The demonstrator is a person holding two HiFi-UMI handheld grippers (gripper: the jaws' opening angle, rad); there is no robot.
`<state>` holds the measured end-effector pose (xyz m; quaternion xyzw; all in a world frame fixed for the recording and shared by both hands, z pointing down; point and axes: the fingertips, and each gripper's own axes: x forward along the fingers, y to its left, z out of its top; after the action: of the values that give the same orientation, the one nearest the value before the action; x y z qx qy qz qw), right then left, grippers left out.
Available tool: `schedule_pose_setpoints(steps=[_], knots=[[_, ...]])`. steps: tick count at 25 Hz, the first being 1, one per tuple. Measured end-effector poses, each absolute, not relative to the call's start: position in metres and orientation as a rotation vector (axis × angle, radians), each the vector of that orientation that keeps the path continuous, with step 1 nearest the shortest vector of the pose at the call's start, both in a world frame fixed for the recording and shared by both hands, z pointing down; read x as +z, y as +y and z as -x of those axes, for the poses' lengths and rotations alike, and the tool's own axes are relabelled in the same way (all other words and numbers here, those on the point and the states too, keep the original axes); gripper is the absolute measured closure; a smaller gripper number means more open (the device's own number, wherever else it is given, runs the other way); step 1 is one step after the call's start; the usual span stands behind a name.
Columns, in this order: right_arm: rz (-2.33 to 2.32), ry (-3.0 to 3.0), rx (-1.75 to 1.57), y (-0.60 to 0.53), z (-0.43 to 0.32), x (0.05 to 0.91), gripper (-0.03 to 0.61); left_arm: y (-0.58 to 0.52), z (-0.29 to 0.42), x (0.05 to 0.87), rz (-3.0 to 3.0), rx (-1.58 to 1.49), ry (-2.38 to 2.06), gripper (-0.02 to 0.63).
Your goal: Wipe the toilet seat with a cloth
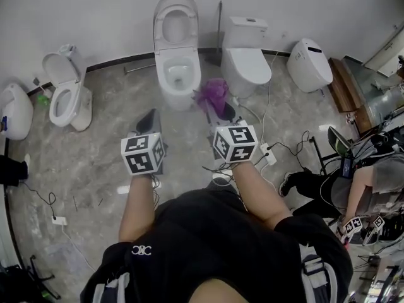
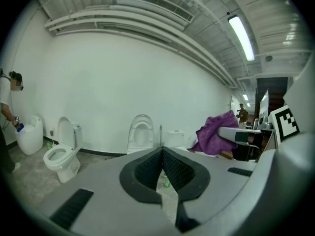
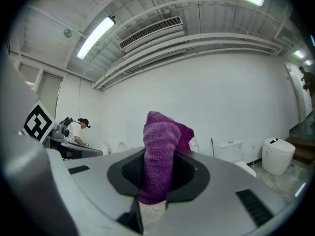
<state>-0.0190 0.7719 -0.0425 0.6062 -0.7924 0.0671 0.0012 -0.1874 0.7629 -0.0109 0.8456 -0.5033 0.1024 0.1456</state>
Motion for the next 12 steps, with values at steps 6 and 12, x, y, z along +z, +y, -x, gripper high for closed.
schedule_pose_setpoints(steps=[6,12], knots=[[-1.894,-2.467,0.231,0.755,0.036,-0.034,0.492,0.745,0.201,-0.004,-2.432,0.311,-1.43,0.611],[-1.882,-2.488,0.254,0.713,0.033,-0.025,0.492,0.71,0.2,0.0,-2.426,0.325,-1.454,0.611]])
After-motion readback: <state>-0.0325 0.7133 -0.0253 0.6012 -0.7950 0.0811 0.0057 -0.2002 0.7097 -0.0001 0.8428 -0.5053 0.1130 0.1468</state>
